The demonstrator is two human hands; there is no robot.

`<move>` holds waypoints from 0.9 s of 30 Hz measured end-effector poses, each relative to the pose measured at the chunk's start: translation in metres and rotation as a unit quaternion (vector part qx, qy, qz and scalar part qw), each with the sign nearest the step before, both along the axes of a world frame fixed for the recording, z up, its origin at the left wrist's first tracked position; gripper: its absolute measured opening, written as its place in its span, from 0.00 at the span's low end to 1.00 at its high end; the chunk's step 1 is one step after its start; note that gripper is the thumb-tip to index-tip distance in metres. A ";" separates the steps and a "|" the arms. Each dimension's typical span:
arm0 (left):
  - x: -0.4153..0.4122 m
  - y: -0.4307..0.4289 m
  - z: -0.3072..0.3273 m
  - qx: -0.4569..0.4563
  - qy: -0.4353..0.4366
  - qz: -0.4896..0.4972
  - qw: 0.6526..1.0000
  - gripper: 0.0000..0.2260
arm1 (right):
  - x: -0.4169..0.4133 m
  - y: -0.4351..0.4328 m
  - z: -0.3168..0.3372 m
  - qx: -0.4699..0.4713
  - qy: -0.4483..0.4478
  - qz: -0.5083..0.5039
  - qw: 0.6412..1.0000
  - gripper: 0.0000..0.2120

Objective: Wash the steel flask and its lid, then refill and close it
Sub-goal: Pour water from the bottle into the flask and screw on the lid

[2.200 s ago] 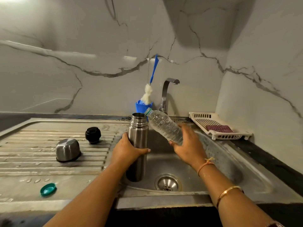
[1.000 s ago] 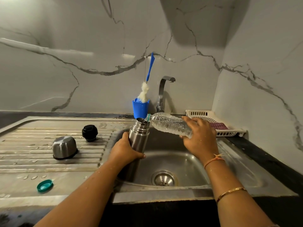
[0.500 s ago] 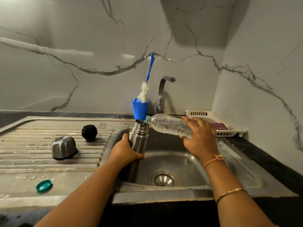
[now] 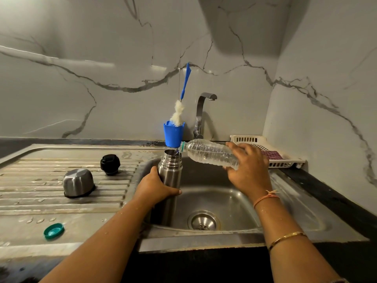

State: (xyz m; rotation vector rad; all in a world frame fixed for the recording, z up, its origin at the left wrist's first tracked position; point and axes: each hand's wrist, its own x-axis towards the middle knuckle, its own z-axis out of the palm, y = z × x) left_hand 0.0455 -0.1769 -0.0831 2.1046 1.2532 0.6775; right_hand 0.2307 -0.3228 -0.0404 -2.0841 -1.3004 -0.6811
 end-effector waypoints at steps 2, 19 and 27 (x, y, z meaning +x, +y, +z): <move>0.000 0.000 0.000 0.000 0.000 0.000 1.000 0.37 | 0.000 0.000 0.000 0.002 -0.001 0.001 1.000 0.30; 0.000 0.002 -0.001 0.001 -0.010 0.000 1.000 0.34 | 0.003 0.001 -0.002 0.013 -0.010 0.000 1.000 0.32; -0.001 0.002 -0.001 0.007 -0.009 0.003 1.000 0.33 | 0.003 0.002 -0.002 0.016 -0.016 0.002 1.000 0.32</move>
